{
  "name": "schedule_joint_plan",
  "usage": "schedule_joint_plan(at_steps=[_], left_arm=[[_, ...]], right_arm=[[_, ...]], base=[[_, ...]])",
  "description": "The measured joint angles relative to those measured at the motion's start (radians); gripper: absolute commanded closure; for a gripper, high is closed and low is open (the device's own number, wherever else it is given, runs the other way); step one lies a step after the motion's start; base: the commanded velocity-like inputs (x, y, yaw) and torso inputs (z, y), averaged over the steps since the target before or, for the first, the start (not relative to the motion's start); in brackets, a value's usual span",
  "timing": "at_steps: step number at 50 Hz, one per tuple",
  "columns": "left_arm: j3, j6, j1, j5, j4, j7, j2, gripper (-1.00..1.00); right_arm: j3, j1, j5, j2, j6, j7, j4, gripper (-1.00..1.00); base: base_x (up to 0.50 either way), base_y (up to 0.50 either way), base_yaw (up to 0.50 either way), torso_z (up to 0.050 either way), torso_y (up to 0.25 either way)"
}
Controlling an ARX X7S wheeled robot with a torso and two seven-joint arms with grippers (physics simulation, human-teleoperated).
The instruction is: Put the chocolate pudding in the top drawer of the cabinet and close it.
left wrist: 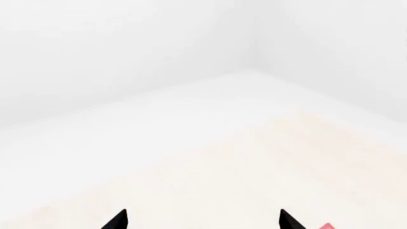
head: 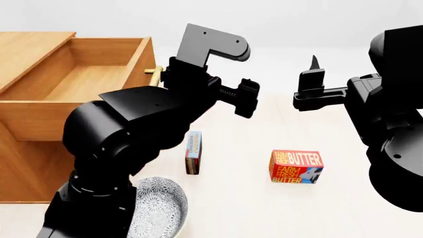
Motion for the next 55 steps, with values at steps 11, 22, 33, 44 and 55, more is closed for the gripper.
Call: schedule_joint_plan(at_steps=[11, 22, 33, 44, 55], left_arm=[[0.098, 0.102, 0.016, -0.049, -0.13, -0.051, 0.0, -1.0], [0.185, 0.216, 0.019, -0.08, -0.29, -0.081, 0.002, -1.0], [0.272, 0.327, 0.002, -0.12, -0.485, -0.118, 0.002, -1.0], [0.332, 0.4, -0.012, -0.153, -0.618, -0.149, -0.002, -1.0], [0.367, 0.465, -0.022, -0.166, -0.718, -0.161, -0.009, -1.0]], right_arm=[[-0.003, 0.004, 0.005, 0.003, -0.003, 0.0, 0.0, -1.0], [-0.003, -0.001, 0.002, 0.009, -0.013, -0.007, 0.002, -1.0], [0.0, -0.014, -0.004, 0.018, -0.027, -0.014, 0.002, -1.0], [-0.004, -0.024, -0.01, 0.02, -0.037, -0.018, 0.004, -1.0], [-0.011, -0.026, -0.013, 0.018, -0.042, -0.019, 0.006, -1.0]], base=[[0.0, 0.0, 0.0, 0.0, 0.0], [0.0, 0.0, 0.0, 0.0, 0.0], [0.0, 0.0, 0.0, 0.0, 0.0], [0.0, 0.0, 0.0, 0.0, 0.0], [0.0, 0.0, 0.0, 0.0, 0.0]])
